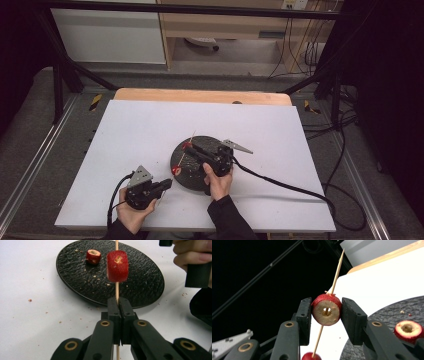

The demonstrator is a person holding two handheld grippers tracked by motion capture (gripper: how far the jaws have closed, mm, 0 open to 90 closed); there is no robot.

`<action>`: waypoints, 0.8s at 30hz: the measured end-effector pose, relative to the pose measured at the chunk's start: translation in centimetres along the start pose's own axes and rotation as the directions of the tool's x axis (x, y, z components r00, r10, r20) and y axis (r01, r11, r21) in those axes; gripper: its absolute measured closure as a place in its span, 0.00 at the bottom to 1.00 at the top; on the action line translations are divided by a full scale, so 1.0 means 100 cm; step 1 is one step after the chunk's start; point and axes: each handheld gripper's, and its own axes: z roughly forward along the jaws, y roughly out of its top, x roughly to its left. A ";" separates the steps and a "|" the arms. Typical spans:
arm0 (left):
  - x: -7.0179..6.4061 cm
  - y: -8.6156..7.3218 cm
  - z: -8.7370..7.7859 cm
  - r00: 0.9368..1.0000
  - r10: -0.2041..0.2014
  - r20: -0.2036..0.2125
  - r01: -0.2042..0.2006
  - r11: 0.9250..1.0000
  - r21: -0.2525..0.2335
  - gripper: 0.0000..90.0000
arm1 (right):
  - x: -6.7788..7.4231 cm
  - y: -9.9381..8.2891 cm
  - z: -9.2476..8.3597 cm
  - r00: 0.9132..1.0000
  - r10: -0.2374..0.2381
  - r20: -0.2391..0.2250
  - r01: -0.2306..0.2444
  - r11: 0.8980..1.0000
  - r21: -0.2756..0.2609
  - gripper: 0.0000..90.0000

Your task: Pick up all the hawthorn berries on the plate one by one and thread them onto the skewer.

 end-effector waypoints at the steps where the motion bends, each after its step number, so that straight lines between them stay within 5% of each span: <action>1: 0.000 0.000 0.000 1.000 0.000 0.000 0.000 1.000 0.001 0.99 | 0.000 -0.001 0.000 1.000 -0.003 -0.001 0.003 1.000 0.007 0.69; 11: -0.001 0.002 0.005 1.000 0.003 -0.001 -0.003 1.000 0.005 0.99 | 0.002 -0.015 -0.001 1.000 -0.016 -0.008 0.017 0.996 0.091 0.69; 24: -0.001 0.002 0.005 1.000 0.016 0.005 -0.016 1.000 0.011 0.99 | 0.004 -0.023 -0.003 1.000 -0.022 -0.015 0.024 0.991 0.134 0.68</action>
